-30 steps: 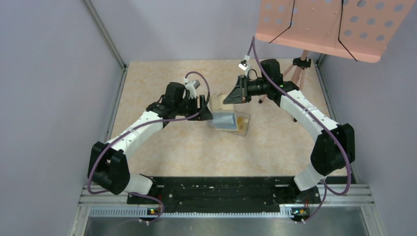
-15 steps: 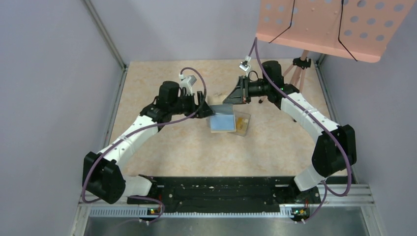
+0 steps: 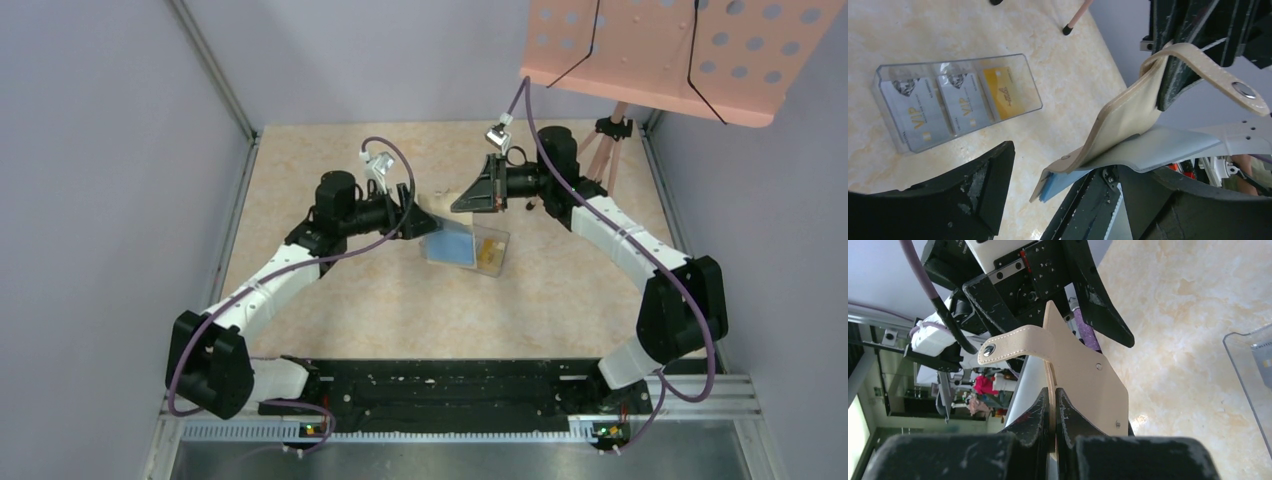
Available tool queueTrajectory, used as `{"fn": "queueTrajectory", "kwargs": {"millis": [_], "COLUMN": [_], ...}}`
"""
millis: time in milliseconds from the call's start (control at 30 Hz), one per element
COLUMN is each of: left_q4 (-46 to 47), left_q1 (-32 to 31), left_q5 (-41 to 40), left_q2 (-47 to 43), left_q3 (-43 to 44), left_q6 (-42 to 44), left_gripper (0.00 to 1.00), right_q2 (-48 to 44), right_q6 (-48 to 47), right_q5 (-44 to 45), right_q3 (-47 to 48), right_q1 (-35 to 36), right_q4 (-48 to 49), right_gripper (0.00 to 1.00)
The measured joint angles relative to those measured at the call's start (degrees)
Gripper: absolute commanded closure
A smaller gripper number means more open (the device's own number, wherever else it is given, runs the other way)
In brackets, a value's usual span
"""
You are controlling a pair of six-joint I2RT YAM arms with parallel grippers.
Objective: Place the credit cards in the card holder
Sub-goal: Open the card holder.
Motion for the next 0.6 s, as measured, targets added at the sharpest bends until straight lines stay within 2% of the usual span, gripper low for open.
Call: {"fn": "queueTrajectory", "kwargs": {"millis": [133, 233, 433, 500, 567, 600], "left_q4": [6.60, 10.93, 19.85, 21.38, 22.29, 22.53], "left_q1": [1.14, 1.75, 2.78, 3.21, 3.76, 3.91], "left_q5": [4.81, 8.24, 15.37, 17.16, 18.51, 18.84], "left_q2": [-0.20, -0.13, 2.01, 2.97, 3.23, 3.23], "left_q3": [-1.11, -1.44, -1.46, -1.51, -1.53, -1.53], "left_q6": [-3.39, -6.01, -12.98, -14.64, -15.93, -16.17], "left_gripper": [0.24, 0.33, 0.76, 0.86, 0.92, 0.95], "right_q2": [-0.11, -0.11, -0.11, -0.11, -0.11, -0.11], "right_q6": [4.35, 7.56, 10.43, 10.62, 10.47, 10.03], "right_q5": [-2.03, -3.34, -3.93, -3.61, -3.06, -2.80], "right_q3": [-1.49, -2.62, -3.04, -3.04, -3.08, -3.08], "right_q1": [0.00, 0.00, 0.00, 0.00, -0.04, -0.22], "right_q4": [6.03, 9.99, 13.35, 13.55, 13.14, 12.92], "right_gripper": [1.00, 1.00, 1.00, 0.91, 0.73, 0.60]}}
